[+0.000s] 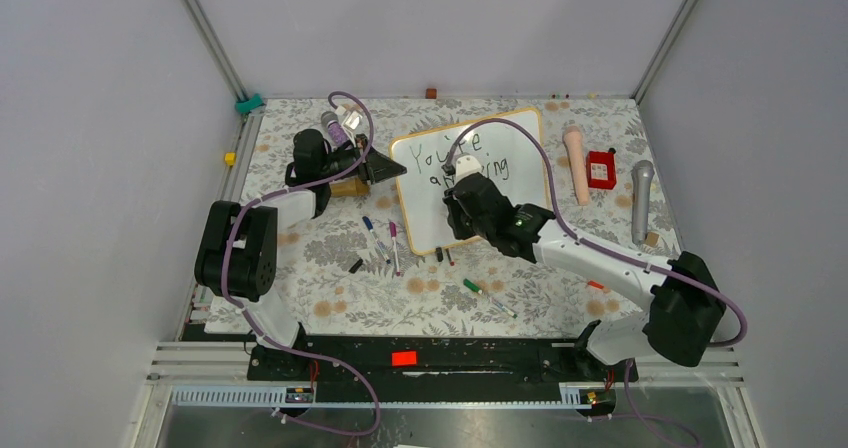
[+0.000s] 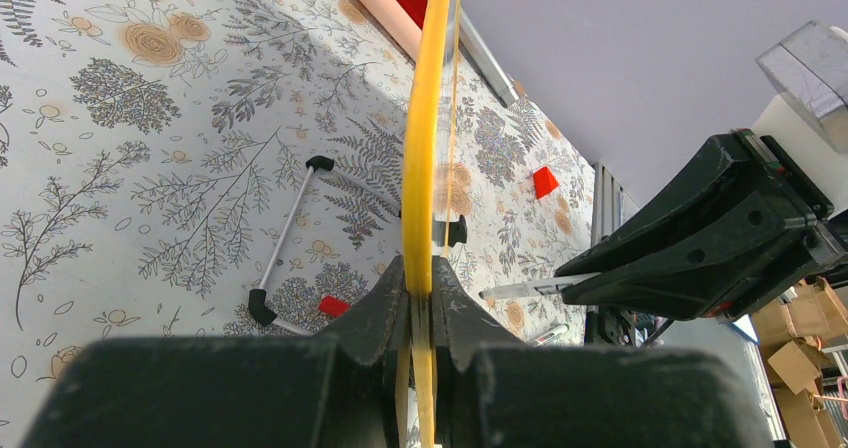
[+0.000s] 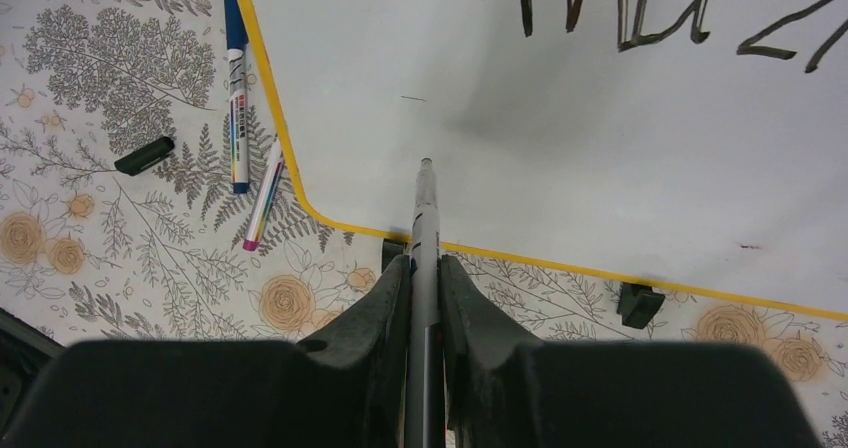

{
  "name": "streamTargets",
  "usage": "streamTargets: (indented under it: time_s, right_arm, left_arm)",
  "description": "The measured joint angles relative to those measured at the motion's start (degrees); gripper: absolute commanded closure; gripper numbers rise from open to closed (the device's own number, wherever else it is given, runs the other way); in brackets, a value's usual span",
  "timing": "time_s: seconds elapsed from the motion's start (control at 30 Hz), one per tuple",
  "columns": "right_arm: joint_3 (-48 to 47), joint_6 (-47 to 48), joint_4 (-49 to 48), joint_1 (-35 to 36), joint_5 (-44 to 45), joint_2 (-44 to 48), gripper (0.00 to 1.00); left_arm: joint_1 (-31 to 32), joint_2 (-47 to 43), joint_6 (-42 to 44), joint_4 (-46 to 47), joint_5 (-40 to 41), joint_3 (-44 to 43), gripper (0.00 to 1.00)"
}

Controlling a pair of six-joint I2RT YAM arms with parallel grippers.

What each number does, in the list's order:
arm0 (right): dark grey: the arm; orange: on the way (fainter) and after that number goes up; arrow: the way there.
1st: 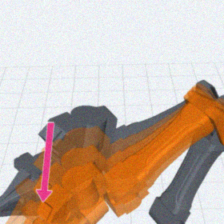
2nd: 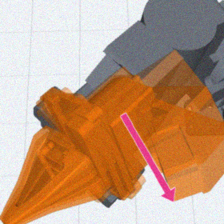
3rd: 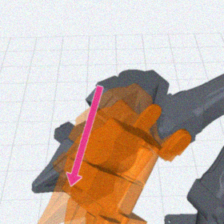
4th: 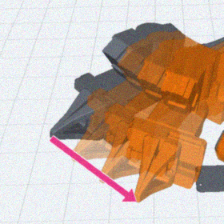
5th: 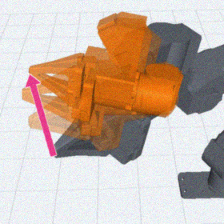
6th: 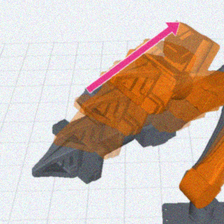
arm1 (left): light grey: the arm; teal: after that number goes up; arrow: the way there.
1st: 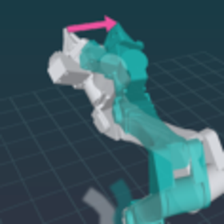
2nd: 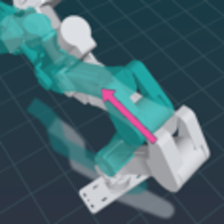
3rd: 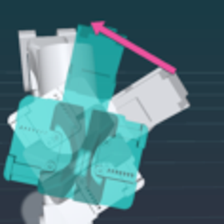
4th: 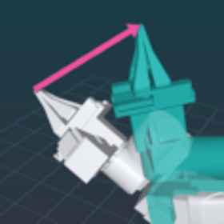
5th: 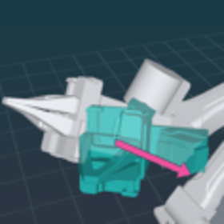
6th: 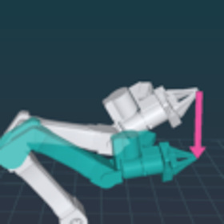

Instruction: Write a sentence on the whiteboard

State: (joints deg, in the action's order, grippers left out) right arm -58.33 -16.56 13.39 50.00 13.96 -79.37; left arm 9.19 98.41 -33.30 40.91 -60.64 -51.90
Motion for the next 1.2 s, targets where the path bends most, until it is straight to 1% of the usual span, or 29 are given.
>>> streamTargets:
  time_s: [0.17,0.4,0.63,1.2]
  right_arm:
    - [-1.27,1.73,-0.98,1.40,0.70,-1.55,1.00]
    - [-2.16,4.15,-2.73,4.37,4.68,-2.60,1.00]
    - [-2.71,5.16,-3.80,4.66,7.96,-4.17,1.00]
    - [-4.11,5.84,-4.33,4.87,9.62,-7.91,1.00]
  left_arm:
    - [0.00,0.00,0.00,0.00,0.02,0.00,1.00]
    - [0.00,0.00,-0.02,0.02,0.00,0.00,1.00]
    - [0.00,0.00,-0.02,0.15,-0.02,0.00,1.00]
    - [0.00,0.00,-0.02,0.15,-0.02,0.00,1.00]
